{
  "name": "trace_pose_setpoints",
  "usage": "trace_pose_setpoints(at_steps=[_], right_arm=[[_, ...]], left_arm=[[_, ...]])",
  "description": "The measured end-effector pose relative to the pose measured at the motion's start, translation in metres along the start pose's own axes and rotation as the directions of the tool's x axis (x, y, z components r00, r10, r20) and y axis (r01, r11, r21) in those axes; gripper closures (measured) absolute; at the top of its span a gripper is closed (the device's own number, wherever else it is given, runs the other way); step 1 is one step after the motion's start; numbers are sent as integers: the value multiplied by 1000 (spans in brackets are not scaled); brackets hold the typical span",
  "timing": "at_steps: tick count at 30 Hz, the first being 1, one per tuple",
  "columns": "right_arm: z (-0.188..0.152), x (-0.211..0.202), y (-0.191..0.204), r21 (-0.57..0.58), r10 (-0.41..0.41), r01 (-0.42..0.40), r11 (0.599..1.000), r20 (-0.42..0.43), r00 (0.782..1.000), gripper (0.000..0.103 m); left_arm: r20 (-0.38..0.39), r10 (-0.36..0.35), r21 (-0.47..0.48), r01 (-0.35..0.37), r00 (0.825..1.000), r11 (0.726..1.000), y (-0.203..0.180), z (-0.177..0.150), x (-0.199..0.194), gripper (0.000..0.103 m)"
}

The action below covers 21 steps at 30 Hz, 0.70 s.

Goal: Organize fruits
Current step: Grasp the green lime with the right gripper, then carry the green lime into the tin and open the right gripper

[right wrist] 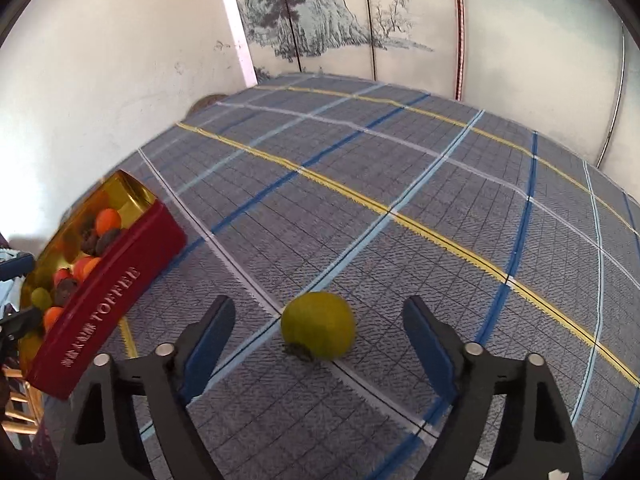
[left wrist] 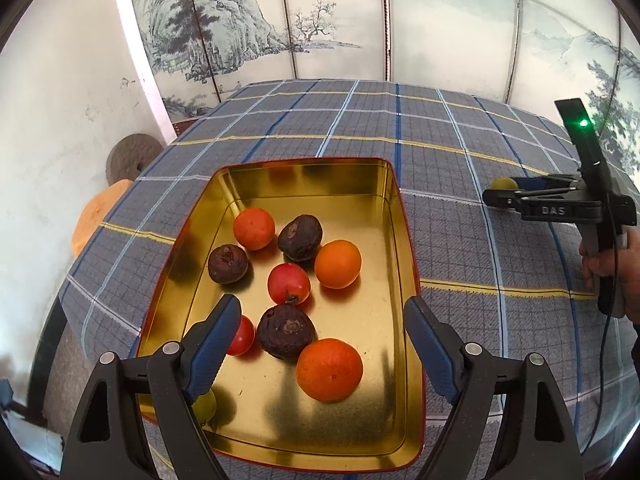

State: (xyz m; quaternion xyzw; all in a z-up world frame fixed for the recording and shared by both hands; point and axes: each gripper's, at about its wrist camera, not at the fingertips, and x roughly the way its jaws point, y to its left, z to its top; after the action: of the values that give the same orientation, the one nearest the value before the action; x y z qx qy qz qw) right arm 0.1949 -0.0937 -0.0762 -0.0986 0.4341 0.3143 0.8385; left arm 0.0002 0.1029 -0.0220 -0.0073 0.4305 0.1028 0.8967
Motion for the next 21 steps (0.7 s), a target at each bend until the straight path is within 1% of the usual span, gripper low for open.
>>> trace_pose_setpoints(at_steps=[1,3,5,6,8,10,13,15,21], right_arm=[[-1,2,-1,5,3,-3,1000,-6,1000,52],[-3,-1,0,1,16,-16,1000,-8,1000,70],[-6,-5,1,3,-6,6,1000,-1,1000,70],[-10,-12,2,13,-3,3,1000,12,1000,70],[-16,-27,7,33,22,-24,999,48,999,70],[-25,-48,19,34,53,-56,998,91,994,70],[-36,-70,38,34,82,-86,996,123,989,70],[-44,-83,52,24,93,-97,995,136,986,70],[-48,-106,85,-15,125,-124,992,154,980,70]], left_arm=[[-2,-1,-4,1,1000,1000,1,0,0,19],[0,-1,-12,1,1000,1000,3,-1,-2,19],[4,0,-18,0,1000,1000,5,-1,-5,19],[11,-1,-21,2,1000,1000,6,-1,-9,19],[22,1,-24,0,1000,1000,8,-3,-15,19],[34,2,-25,-1,999,1000,9,-5,-22,19],[49,7,-23,-6,999,1000,9,-8,-32,19],[59,6,-20,-5,998,1000,10,-11,-39,19],[83,17,-18,-15,996,1000,15,-23,-56,17]])
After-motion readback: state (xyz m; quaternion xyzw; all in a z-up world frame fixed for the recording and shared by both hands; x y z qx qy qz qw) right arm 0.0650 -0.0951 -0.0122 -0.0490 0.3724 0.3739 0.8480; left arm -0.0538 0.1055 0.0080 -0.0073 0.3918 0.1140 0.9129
